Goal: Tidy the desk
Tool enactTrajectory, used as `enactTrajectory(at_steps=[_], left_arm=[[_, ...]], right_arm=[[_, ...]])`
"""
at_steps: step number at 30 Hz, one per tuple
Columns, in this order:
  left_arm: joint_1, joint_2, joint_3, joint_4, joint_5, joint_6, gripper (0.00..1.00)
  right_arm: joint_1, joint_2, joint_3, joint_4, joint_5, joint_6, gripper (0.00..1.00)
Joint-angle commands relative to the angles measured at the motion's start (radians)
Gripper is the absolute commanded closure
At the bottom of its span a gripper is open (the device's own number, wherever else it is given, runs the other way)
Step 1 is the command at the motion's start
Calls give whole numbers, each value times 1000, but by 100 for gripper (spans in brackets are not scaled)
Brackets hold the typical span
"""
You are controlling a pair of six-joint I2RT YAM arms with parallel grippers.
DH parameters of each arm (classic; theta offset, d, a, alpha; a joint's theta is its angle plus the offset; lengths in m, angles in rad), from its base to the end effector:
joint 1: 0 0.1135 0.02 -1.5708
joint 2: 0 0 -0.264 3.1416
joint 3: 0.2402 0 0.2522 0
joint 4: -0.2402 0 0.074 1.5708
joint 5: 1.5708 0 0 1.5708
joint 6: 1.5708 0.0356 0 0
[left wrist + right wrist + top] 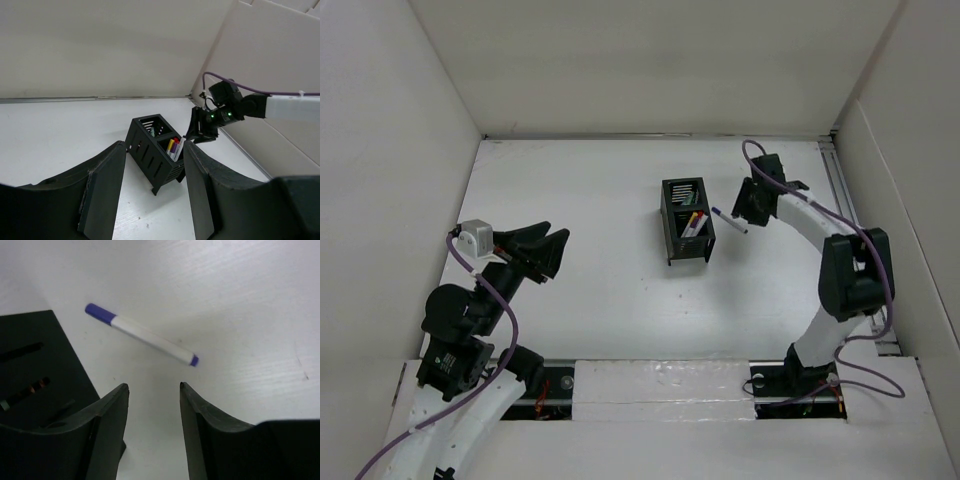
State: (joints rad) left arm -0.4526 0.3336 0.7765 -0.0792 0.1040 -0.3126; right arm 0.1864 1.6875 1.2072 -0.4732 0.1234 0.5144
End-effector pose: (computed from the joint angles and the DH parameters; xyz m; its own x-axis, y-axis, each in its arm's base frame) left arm 0.0599 -0.0332 0.3981 0.1438 -0.4100 -0.9007 0.5953 0.7629 -0.2523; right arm 0.3536 0.0622 0.2266 -0.7537 0.3548 -0.5533 0.2951 0.9348 0.1974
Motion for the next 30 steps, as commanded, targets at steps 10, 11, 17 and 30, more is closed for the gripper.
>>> enactTrajectory(at_steps=[10,11,17,30], left_arm=[[-5,15,-2,39,10,0,54],[-5,13,-2,41,7,0,54],[-5,8,0,36,-3,1,54],[-5,-1,1,33,0,1,54]], right_arm=[[44,337,403,-171,21,-97,43],[44,360,426,-192,37,-97,43],[64,468,535,-281,39,-99,48],[93,396,380,-302,134,-18,81]])
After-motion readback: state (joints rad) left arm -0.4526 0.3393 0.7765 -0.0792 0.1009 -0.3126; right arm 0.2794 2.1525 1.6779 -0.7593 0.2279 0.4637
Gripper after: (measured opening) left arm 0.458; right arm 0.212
